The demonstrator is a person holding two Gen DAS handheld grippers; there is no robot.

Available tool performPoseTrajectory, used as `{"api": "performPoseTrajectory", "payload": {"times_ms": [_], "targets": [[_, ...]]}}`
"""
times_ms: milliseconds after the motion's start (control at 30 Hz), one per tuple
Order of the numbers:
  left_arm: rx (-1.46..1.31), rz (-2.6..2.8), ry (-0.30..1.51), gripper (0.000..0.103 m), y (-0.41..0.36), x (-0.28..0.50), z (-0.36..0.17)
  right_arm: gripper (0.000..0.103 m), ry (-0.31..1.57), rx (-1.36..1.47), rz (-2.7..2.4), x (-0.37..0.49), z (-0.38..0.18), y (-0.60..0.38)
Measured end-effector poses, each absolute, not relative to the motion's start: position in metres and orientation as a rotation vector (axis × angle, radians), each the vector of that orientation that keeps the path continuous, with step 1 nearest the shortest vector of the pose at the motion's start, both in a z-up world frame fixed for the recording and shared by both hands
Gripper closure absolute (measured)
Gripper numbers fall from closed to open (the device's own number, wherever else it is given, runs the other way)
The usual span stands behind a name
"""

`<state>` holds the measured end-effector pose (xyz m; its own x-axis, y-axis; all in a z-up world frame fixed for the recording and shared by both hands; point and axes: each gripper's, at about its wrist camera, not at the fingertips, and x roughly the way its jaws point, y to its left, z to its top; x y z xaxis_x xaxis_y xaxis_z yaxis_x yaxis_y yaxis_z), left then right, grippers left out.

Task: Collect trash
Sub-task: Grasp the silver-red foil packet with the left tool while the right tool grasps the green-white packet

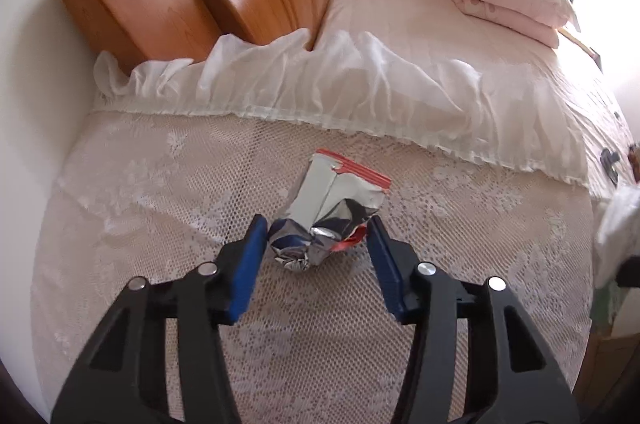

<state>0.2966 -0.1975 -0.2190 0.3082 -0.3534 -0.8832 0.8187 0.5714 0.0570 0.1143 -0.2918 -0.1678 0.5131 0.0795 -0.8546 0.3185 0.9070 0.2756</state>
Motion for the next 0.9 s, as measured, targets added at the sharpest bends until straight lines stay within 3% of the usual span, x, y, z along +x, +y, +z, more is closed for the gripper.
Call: {"api": "performPoseTrajectory", "payload": {"times_ms": [367,600,900], "targets": [[0.456,-0.754,0.959,0.058,-0.174,0.279,-0.185,0.060,1.015,0.400,-0.156,0.102,-0.155,-0.279],[0.368,-0.700,0.929,0.058,-0.135,0.221,-0.141,0.060,0.993,0.390,-0.144,0.063,-0.141,-0.263],[0.273,-0.629,0.986,0.058,-0.094,0.130,-0.122,0.060,0.993,0.470,-0.119,-0.020,-0.138,-0.267]]}}
